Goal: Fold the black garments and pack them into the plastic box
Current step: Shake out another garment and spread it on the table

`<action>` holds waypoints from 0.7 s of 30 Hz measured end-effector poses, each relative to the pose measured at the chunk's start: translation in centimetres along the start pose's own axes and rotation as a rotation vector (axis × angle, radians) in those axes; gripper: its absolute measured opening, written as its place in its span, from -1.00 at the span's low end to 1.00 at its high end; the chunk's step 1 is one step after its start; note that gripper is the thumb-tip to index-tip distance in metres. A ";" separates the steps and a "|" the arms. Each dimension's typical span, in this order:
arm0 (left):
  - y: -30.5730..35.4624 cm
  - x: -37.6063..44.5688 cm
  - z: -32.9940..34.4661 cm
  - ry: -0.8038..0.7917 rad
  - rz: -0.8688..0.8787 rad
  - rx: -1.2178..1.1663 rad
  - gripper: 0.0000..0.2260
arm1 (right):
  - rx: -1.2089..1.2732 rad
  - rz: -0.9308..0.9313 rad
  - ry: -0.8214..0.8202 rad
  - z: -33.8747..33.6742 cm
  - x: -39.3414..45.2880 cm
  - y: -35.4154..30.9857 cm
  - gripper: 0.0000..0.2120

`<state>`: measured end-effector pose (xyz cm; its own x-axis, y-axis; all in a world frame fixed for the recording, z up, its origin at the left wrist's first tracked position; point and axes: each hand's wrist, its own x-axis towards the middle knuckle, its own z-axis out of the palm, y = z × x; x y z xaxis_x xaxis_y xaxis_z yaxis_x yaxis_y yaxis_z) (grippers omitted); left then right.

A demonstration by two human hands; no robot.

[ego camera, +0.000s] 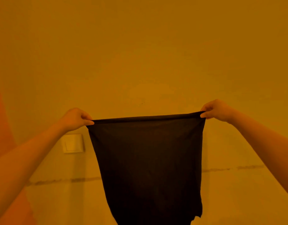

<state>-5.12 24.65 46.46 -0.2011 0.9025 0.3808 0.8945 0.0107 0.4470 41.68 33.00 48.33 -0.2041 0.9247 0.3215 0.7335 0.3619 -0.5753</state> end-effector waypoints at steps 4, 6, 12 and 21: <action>1.4 -0.2 0.4 0.143 -0.138 -0.467 -0.90 | 0.090 -0.061 0.175 -0.7 1.2 0.5 -0.96; 2.0 -0.7 0.4 0.140 -0.182 -0.710 -0.83 | 0.153 -0.073 0.238 -1.2 0.7 0.5 -0.92; 2.1 -6.2 0.4 0.147 -0.110 -0.764 -0.83 | 0.157 -0.069 0.208 -1.5 -5.5 0.4 -0.92; -5.9 -26.9 6.7 -0.106 -0.173 -0.683 -0.77 | 0.055 0.121 0.040 6.6 -27.2 3.1 -0.69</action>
<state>-2.33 3.17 28.12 -0.2466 0.9497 0.1930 0.3960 -0.0830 0.9145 45.23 9.73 32.82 -0.0889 0.9569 0.2764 0.7140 0.2547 -0.6522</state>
